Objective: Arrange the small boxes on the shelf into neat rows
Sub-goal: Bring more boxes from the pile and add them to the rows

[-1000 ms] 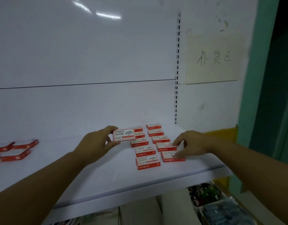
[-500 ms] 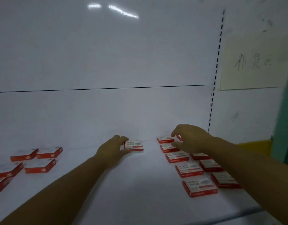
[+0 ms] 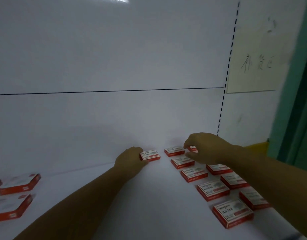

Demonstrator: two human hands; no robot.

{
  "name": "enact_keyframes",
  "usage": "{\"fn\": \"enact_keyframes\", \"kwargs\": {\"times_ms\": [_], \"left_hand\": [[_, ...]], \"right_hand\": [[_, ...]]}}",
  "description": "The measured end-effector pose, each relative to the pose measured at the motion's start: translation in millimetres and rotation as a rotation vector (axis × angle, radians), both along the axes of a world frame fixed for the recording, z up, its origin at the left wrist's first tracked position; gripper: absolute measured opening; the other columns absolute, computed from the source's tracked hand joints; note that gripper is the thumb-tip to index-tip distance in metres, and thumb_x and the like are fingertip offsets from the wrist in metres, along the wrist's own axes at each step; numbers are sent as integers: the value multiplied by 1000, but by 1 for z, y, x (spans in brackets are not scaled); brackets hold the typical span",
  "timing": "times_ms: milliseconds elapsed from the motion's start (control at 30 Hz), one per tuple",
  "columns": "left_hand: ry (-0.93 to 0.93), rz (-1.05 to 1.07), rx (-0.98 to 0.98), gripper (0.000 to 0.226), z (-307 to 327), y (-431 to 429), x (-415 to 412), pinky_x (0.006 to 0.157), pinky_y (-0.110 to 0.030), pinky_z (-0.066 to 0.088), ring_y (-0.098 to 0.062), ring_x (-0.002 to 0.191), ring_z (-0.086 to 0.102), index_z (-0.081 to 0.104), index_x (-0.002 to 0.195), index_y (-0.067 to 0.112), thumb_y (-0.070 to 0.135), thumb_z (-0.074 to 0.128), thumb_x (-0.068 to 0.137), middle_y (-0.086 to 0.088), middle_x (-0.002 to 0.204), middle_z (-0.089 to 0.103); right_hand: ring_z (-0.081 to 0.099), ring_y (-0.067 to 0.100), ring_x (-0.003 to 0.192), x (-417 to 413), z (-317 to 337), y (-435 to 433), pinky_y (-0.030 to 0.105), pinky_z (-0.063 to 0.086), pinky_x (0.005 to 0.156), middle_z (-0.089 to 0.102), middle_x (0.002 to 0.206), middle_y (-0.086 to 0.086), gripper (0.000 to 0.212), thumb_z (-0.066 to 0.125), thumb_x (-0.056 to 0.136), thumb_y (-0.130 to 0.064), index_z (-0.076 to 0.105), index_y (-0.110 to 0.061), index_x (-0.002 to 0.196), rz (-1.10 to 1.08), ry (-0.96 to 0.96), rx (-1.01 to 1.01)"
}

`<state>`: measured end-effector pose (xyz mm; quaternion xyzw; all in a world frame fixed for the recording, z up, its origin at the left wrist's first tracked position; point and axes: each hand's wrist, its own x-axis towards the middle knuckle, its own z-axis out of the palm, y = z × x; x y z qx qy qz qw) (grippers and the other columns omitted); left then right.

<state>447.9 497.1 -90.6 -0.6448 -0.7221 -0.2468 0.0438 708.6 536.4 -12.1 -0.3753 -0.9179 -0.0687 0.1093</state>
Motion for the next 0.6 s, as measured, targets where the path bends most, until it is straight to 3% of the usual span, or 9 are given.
{"fn": "enact_keyframes", "kwargs": {"times_ms": [200,300,433,600], "left_hand": [[-44,104,-15,44,5,-4,9,69,-26,41,-16,86,54,47,116,21,44,60,80,-1,106,62],[12,102,-85,53,15,-19,7,84,-30,45,-18,101,54,45,123,21,53,54,82,-2,120,57],[26,84,-259,68,44,-63,-5,108,-36,26,-21,134,32,30,140,22,60,44,85,-2,149,32],[143,274,-378,74,79,-145,-19,113,-39,16,-17,141,15,25,143,24,67,37,84,0,153,23]], "right_hand": [[50,15,109,-5,0,-9,30,40,89,54,125,-4,41,50,88,-45,53,-26,124,13,-31,-13],[45,18,120,-10,-7,-19,35,38,100,47,135,-3,50,49,87,-49,46,-26,132,51,-25,-55],[23,20,139,-23,-15,-34,39,22,111,24,153,1,62,48,88,-51,31,-27,142,120,-30,-102],[5,20,144,-59,-20,-60,38,10,116,7,158,5,68,44,90,-53,19,-25,146,253,-36,-125]]}}
